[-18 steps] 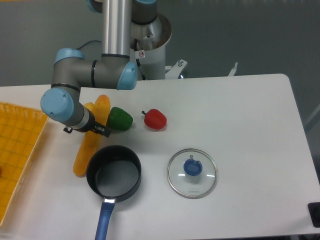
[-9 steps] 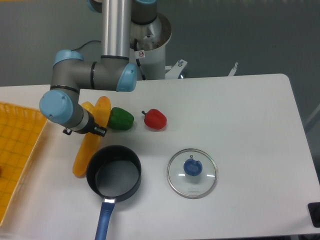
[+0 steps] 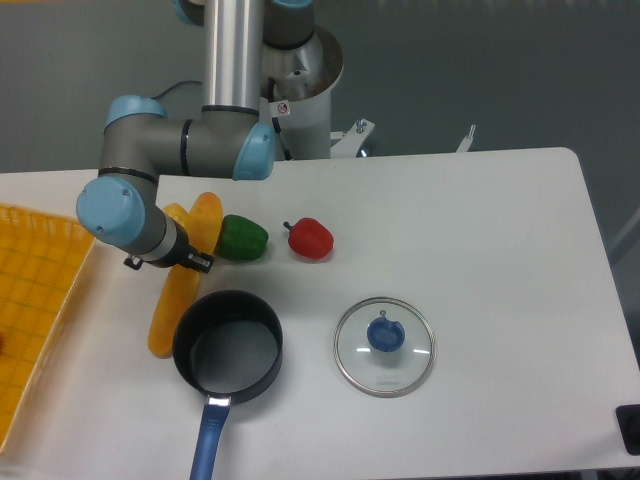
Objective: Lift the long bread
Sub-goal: 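Lift the grasped bread loaf up off the table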
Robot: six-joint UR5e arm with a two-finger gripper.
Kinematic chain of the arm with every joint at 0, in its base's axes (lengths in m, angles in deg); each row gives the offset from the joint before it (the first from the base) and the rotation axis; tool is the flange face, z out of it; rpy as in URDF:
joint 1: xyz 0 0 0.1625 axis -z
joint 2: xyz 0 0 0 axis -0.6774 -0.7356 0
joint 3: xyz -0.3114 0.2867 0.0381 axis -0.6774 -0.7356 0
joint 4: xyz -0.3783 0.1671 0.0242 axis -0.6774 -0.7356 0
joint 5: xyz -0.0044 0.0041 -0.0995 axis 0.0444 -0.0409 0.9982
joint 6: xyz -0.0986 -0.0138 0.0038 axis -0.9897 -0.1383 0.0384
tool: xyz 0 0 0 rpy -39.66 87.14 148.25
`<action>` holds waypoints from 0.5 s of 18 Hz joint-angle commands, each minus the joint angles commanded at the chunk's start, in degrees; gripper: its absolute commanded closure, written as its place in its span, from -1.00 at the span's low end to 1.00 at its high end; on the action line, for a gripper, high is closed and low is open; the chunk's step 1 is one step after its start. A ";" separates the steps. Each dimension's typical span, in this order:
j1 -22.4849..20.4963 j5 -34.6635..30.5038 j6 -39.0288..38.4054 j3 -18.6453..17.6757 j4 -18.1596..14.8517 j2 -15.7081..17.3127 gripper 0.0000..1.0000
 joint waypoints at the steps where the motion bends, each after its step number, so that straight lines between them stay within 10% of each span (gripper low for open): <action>1: 0.00 0.00 0.00 0.18 -0.35 0.09 0.14; 9: -1.14 -0.09 1.58 4.04 -8.08 2.02 0.14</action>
